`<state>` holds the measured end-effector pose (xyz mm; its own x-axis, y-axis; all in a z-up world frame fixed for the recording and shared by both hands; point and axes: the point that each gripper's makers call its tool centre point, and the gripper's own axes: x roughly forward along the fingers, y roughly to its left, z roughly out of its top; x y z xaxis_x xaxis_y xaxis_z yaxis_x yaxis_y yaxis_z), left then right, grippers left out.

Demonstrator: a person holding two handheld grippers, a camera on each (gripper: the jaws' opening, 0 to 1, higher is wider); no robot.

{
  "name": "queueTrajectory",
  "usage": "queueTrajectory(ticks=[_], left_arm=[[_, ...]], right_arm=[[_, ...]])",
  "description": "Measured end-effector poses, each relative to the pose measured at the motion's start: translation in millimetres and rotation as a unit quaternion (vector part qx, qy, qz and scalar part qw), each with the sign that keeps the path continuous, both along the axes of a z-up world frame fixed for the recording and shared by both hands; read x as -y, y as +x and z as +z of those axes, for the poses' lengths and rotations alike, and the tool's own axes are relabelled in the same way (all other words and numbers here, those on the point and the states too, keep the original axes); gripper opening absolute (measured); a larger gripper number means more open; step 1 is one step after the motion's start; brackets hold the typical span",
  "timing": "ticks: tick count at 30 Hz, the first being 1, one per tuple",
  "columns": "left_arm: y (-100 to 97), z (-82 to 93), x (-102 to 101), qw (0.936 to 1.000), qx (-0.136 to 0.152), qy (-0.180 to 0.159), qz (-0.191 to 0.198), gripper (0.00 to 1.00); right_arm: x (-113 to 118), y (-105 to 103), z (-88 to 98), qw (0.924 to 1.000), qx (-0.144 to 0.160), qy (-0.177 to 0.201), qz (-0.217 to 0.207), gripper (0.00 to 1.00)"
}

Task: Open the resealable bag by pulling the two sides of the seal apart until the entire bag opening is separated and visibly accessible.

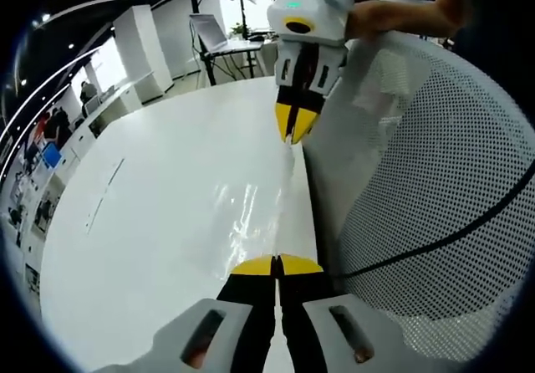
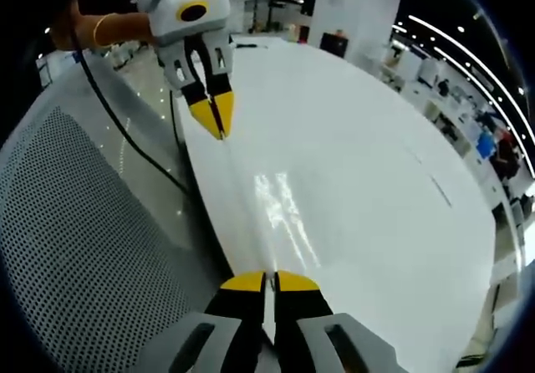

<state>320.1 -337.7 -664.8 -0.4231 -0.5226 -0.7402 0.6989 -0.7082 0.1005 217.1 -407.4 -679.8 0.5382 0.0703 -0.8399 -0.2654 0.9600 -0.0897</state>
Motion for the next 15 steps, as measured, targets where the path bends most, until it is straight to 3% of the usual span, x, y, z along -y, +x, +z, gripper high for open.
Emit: queueTrajectory(ticks=[12,15], left_arm=[[2.7,-1.5,-4.8,1.0,0.001,0.003,-0.001,0.02],[-1.4,2.9,-3.7,0.9998,-0.019,0.001,0.0,0.06]], right_arm=[[-5.2,5.4,3.9,0.9996,0.013,-0.009,0.025,0.0],[-8.3,7.5,4.9,0.999,0.017,-0.012,0.039,0.0]])
